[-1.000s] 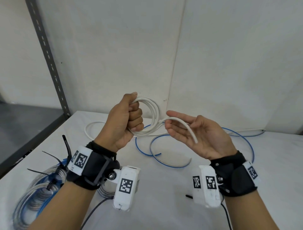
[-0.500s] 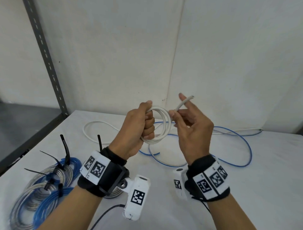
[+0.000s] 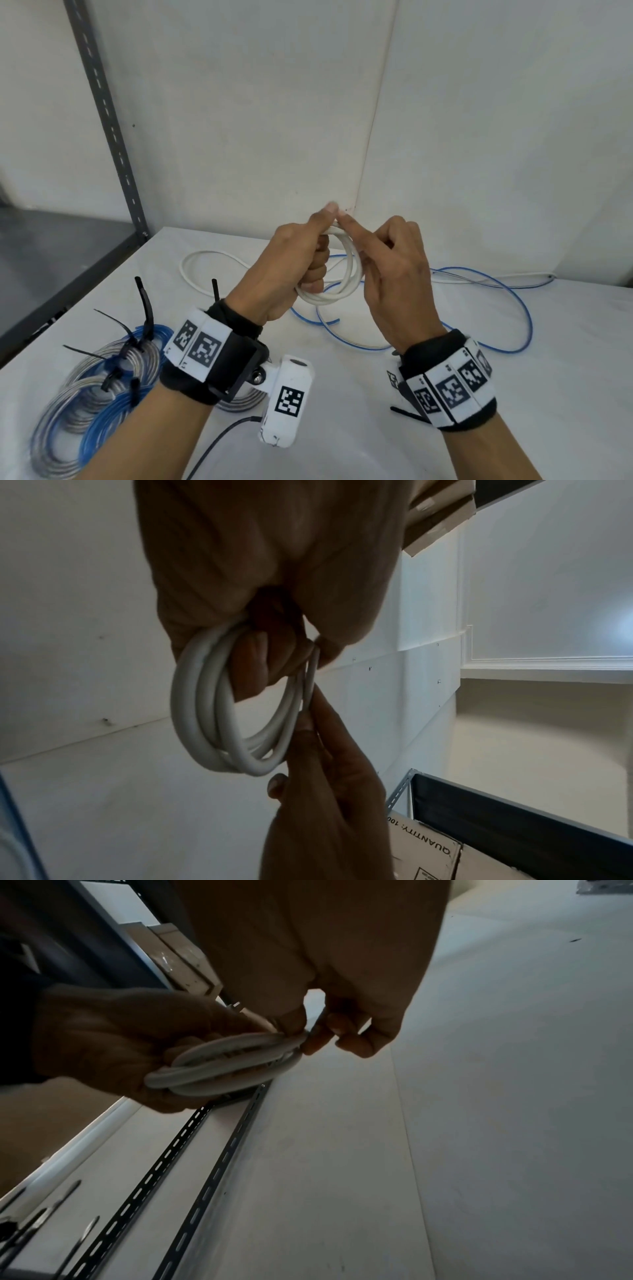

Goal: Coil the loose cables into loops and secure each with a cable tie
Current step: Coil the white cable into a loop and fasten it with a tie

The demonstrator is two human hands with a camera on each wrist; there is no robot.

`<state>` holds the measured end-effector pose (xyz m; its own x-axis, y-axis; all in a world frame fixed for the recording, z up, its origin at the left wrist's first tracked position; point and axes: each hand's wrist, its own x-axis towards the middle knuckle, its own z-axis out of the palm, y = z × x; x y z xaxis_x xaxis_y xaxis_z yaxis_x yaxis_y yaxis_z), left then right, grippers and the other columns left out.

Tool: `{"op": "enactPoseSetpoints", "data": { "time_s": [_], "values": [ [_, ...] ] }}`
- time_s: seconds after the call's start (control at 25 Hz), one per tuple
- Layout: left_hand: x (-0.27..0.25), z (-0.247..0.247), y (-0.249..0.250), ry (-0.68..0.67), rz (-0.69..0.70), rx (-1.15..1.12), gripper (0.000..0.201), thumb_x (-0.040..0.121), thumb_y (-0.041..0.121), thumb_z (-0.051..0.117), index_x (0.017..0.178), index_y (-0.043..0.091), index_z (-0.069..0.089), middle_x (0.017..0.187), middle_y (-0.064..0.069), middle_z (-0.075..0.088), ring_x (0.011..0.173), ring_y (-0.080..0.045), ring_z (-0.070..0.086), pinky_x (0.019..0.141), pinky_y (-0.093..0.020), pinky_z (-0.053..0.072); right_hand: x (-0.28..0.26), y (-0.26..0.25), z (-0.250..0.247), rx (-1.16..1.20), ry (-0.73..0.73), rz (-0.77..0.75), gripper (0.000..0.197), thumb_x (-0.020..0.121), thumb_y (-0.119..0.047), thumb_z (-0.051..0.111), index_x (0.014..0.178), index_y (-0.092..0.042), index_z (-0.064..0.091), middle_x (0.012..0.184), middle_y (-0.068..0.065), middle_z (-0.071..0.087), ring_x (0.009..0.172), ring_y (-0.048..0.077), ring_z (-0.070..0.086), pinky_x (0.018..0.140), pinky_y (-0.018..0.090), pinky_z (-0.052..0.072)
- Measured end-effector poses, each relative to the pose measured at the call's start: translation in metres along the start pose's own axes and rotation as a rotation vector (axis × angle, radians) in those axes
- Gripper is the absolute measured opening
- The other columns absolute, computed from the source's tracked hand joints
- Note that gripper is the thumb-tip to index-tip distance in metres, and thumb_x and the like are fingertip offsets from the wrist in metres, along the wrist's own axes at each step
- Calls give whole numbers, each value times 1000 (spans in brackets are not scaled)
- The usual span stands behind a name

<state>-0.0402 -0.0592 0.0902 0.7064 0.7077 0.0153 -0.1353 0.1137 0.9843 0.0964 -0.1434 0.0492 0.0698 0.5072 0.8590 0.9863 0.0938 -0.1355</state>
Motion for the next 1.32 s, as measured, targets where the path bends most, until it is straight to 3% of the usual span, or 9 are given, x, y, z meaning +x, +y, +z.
{"op": "enactPoseSetpoints", "data": {
  "time_s": [0.16,0.28,0.44,0.6,0.76,0.84,1.04,1.2,1.32],
  "values": [
    [1,-4,-1,-21,-7,6,53,102,43,52,65,24,19,57,5,12,48,-13,9,48,-28,12,2,2,-4,18,-62,-15,57,94,4,44,144,-20,56,85,3,41,82,23,40,71,35,42],
    [0,-2,-2,-39,49,39,55,103,39,53,57,27,27,56,6,13,48,-13,9,46,-25,14,2,2,-8,126,-79,-2,49,97,-1,49,141,-20,59,82,1,40,79,19,41,72,23,39],
    [2,-3,0,-90,6,-43,49,106,36,45,68,23,17,54,6,11,44,-11,9,47,-27,12,5,-4,-11,472,94,282,30,95,-22,69,125,-20,70,92,2,57,82,12,59,74,17,47],
    [2,-2,-3,-117,-59,-52,50,106,39,37,61,21,29,52,6,15,42,-10,11,43,-23,16,-2,-23,6,681,34,357,29,102,-16,57,128,-18,69,97,8,65,77,14,66,63,20,55],
    [10,0,-11,22,-67,-35,34,105,46,34,91,16,41,58,2,32,41,-9,23,41,-22,20,-7,-23,14,531,120,340,25,102,-22,58,123,-23,72,82,6,56,63,18,58,58,33,52],
    [12,3,-14,15,-59,-69,30,104,44,36,101,15,42,62,1,39,44,-10,30,41,-22,28,-6,-21,11,514,149,343,22,102,-23,58,119,-26,72,80,4,57,66,15,57,66,27,47],
    [7,1,-12,37,137,-71,30,106,31,50,108,5,65,90,-11,68,76,-21,67,69,-33,59,0,-12,0,497,271,392,21,100,-24,59,115,-21,73,82,8,58,73,18,60,72,23,48],
    [4,-7,-14,17,289,92,18,97,12,67,110,3,75,101,-15,77,91,-21,74,79,-33,62,2,-4,-4,607,310,477,17,100,-26,61,112,-31,72,86,11,64,69,23,58,67,37,51],
    [2,-6,-16,-1,278,45,18,94,7,68,111,4,76,102,-20,76,98,-35,74,84,-41,62,4,-4,-6,715,314,544,6,100,-15,63,102,-20,65,83,21,65,60,20,56,58,29,49]
  ]
}}
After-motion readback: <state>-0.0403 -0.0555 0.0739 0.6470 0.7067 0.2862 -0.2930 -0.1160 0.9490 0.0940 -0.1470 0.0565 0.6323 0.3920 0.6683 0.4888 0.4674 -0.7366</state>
